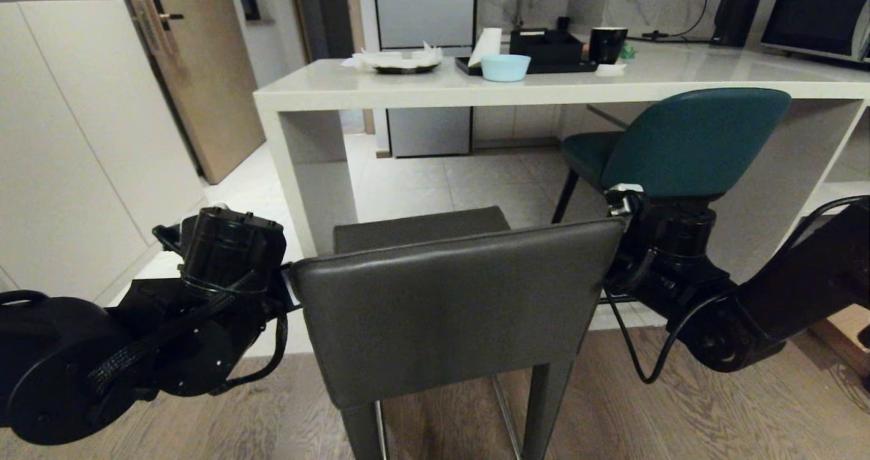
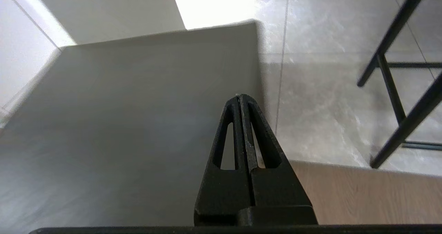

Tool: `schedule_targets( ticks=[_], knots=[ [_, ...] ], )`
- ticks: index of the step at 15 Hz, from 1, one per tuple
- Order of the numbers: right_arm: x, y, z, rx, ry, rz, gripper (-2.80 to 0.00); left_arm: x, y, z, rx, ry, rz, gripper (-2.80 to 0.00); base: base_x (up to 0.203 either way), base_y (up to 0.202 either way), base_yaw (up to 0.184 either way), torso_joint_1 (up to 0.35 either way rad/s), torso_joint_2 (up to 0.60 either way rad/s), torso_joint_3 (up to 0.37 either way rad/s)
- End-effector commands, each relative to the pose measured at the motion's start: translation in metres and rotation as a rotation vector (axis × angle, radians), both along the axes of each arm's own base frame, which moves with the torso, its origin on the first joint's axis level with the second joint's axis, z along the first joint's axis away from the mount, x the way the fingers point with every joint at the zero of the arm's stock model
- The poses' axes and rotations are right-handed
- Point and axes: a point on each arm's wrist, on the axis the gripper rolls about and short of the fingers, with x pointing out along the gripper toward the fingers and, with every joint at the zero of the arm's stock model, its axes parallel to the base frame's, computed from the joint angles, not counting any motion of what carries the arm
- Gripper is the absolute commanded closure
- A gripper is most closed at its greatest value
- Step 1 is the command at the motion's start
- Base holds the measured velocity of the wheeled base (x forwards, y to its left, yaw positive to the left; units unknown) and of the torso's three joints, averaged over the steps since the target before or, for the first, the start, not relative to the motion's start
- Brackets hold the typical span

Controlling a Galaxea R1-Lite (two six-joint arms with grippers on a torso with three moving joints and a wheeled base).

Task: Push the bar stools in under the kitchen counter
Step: Push the gray chair back under the dining table

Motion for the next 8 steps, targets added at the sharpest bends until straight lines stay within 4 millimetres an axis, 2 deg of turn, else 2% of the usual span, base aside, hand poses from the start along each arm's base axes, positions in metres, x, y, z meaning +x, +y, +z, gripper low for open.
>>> schedule_targets(
  ticks=[1, 3, 8],
  knots=[
    [-0.022, 0.022, 0.014, 0.025, -0.052, 0.079, 0.0, 0.014, -0.001, -0.005, 0.018, 0.011, 0.019, 0.0, 0.0, 0.0, 0.0, 0.0, 0.0, 0.0],
    [-0.028, 0.023, 0.009, 0.023, -0.051, 0.088, 0.0, 0.028, -0.002, -0.001, 0.017, -0.006, 0.037, 0.0, 0.0, 0.0, 0.0, 0.0, 0.0, 0.0],
    [-0.029, 0.014, 0.014, 0.032, -0.067, 0.042, 0.0, 0.023, 0.005, 0.0, 0.012, -0.008, 0.053, 0.0, 0.0, 0.0, 0.0, 0.0, 0.0, 0.0]
  ],
)
